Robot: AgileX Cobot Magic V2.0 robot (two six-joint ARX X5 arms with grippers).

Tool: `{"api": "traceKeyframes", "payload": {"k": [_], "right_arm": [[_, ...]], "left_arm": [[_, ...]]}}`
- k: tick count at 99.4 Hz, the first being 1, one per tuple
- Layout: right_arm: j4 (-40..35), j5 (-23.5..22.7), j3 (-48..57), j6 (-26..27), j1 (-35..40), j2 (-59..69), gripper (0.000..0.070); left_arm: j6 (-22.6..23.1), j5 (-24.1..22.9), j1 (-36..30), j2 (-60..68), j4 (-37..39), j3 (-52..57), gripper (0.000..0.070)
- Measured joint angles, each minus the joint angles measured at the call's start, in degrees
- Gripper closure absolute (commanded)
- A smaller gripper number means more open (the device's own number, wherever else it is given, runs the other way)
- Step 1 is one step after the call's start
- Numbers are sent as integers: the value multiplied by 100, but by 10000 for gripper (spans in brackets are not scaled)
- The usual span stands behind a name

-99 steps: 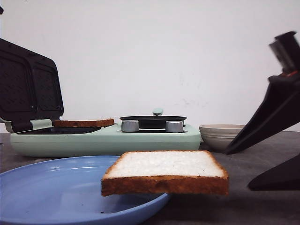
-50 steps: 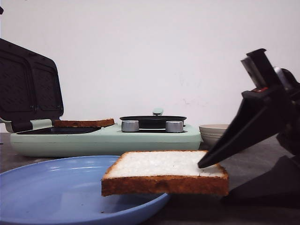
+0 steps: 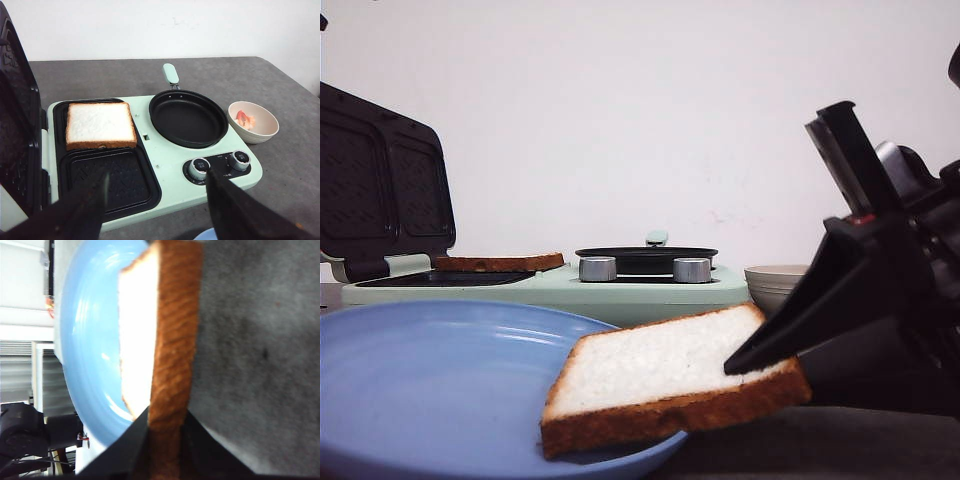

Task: Make breakfast with bread and shrimp
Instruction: 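Grasp the bread slice with the right gripper and lift it toward the press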

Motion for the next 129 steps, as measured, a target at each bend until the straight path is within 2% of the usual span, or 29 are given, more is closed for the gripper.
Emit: {"api": "traceKeyframes", "payload": {"k": [13,34,52,60,68,81,91,108,129], "right_arm": [[275,-7,0,28,2,9,700],[1104,13,4,380,2,9,700],[1025,-203,334,525,2,24,700],[699,-341,778,505,2,24,700],[-39,-409,1410,306,2,24,700],[-1622,-365,2601,-422,2,149,700],[-2402,-278,3469,-968,2,476,700],[-2715,-264,4607,-1416,2,1268,700],[-2741,-251,5510,-1462,46,2430,700]], "left_arm": [[0,0,0,0,0,0,376],[22,0,0,0,-2,0,376],[31,0,0,0,-2,0,376],[55,0,0,0,-2,0,376],[68,0,0,0,-2,0,376],[68,0,0,0,0,0,376],[68,0,0,0,-2,0,376],[68,0,0,0,0,0,376],[68,0,0,0,-2,0,376]]}}
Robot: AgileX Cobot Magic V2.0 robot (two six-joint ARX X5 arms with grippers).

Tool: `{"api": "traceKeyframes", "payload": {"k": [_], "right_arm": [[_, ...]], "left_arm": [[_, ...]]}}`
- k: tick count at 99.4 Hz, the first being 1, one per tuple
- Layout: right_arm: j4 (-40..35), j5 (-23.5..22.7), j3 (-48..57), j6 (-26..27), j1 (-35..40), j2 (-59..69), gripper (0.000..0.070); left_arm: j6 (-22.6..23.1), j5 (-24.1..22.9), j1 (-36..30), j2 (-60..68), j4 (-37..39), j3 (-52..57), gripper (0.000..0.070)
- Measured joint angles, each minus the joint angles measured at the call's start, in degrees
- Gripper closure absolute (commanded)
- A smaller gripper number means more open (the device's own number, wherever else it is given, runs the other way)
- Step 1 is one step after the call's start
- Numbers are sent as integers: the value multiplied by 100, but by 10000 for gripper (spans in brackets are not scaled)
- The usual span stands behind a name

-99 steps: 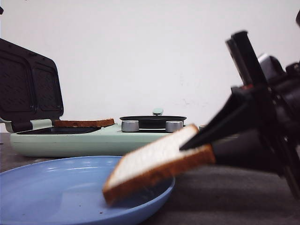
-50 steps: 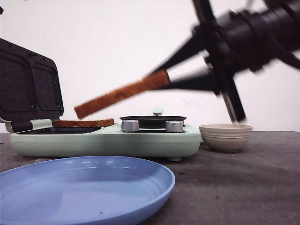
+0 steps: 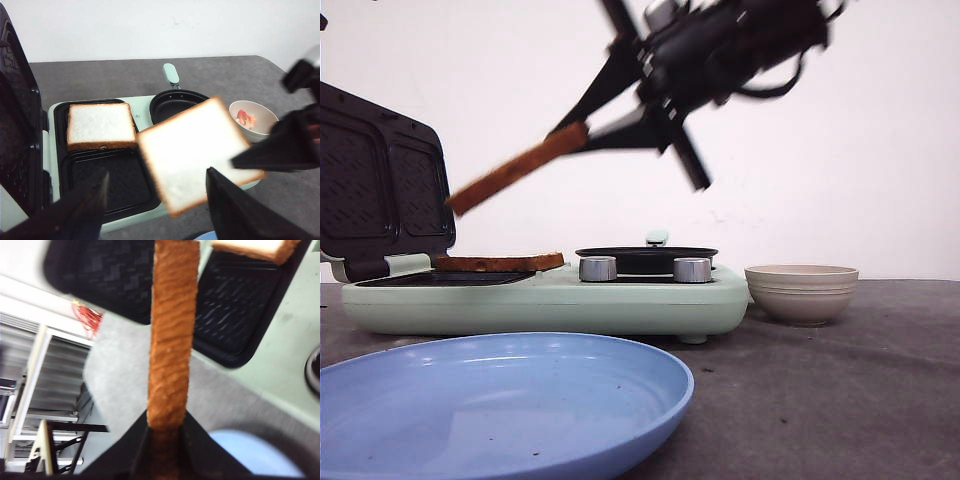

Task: Make breakfast with bread and shrimp
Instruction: 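Grasp the bread slice with the right gripper and lift it toward the press, then lower the bread onto the nearer press plate and open the right gripper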

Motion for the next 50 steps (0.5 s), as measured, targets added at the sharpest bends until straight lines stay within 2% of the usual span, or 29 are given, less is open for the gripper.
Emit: {"api": "traceKeyframes", "payload": {"k": [50], "right_arm": [[24,503,1672,225,437,1714,700]], "left_arm": [[0,0,0,0,2,0,376]]}}
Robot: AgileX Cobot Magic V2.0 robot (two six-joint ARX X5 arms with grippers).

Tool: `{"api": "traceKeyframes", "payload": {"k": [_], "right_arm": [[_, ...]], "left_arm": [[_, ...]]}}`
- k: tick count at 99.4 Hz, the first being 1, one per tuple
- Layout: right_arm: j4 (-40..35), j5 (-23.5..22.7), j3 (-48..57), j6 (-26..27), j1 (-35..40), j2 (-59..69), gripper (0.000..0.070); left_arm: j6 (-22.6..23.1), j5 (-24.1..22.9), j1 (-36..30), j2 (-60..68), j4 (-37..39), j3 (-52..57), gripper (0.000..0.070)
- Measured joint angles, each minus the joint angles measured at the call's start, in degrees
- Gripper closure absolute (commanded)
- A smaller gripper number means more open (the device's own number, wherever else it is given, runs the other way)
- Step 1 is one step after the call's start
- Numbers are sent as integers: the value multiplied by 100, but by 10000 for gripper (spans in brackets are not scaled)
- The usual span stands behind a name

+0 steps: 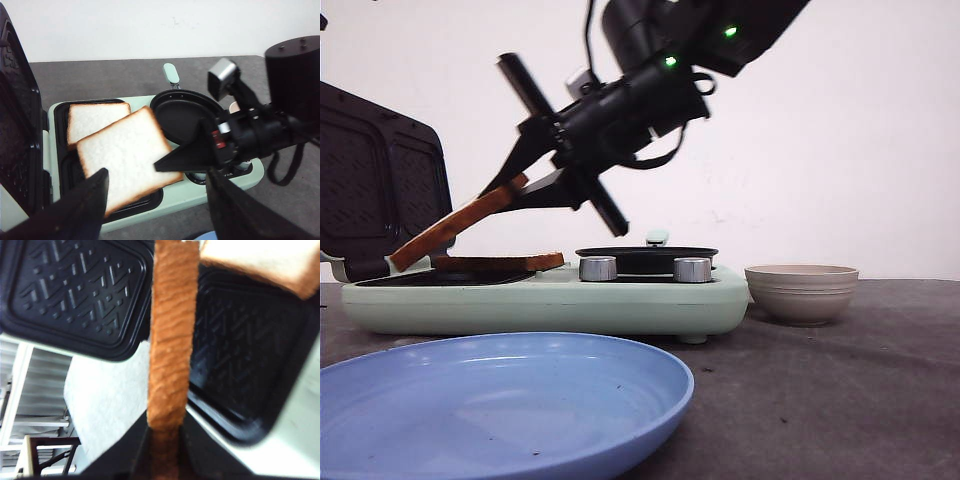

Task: Make breakfast with bread and shrimp
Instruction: 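Lower the bread onto the nearer press plate and open the right gripper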

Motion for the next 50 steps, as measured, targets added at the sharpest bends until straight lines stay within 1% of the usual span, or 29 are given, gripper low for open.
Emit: {"api": "traceKeyframes", "payload": {"k": [15,33,50], "right_arm": [[20,151,212,94,140,195,700],[52,610,214,125,275,197,700],[31,754,214,125,278,197,700]], "left_arm": [[0,0,0,0,0,0,376],[0,0,0,0,0,0,376],[26,0,0,0,0,0,376]]}}
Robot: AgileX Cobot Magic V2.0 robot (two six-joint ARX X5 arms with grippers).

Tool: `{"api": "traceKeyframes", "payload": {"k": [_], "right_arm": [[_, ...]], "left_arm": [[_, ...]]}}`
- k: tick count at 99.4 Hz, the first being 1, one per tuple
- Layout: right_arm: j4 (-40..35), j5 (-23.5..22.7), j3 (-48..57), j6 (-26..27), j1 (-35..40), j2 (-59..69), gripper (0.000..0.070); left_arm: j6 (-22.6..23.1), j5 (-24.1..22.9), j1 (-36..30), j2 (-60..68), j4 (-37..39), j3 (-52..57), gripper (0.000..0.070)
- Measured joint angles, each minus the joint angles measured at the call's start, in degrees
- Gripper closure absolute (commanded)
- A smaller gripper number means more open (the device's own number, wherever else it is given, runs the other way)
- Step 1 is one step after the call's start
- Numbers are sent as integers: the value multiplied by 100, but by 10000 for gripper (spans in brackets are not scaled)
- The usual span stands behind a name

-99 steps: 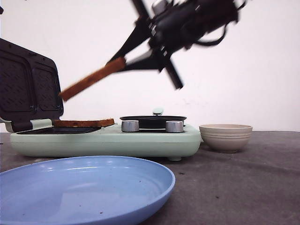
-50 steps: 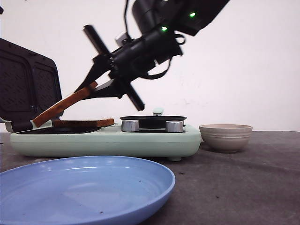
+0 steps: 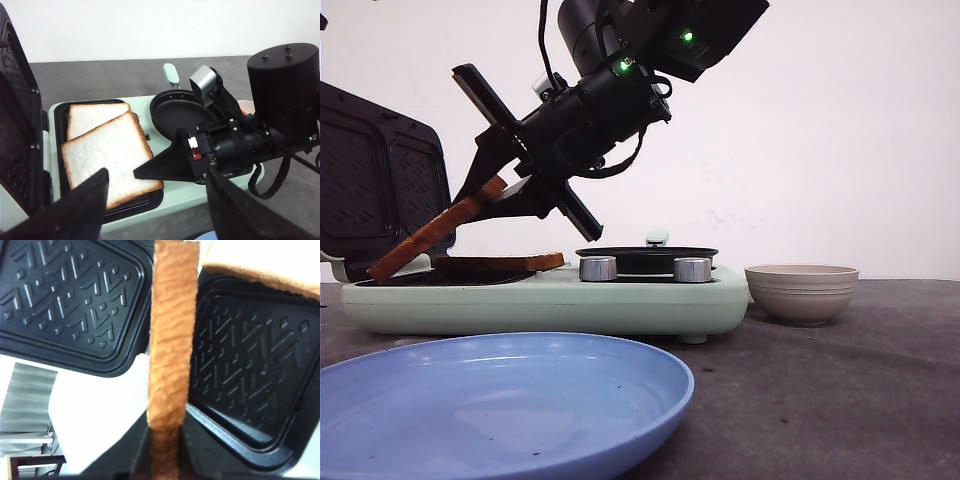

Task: Make breakfast with bread and shrimp
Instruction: 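Lower the bread onto the nearer press plate and open the right gripper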

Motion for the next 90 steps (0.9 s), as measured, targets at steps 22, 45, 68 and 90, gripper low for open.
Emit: {"api": "traceKeyframes", "payload": {"k": [22,45,68,90], "right_arm": [[-52,109,0,-11,42,0,700],[-72,236,0,-146,149,0,642],[-284,542,2,-247,149,0,479],[-599,852,4,-527,151,0,391]], "left_arm": [[13,0,0,0,0,0,376],[13,0,0,0,0,0,376],[13,0,0,0,0,0,376],[13,0,0,0,0,0,376]]}}
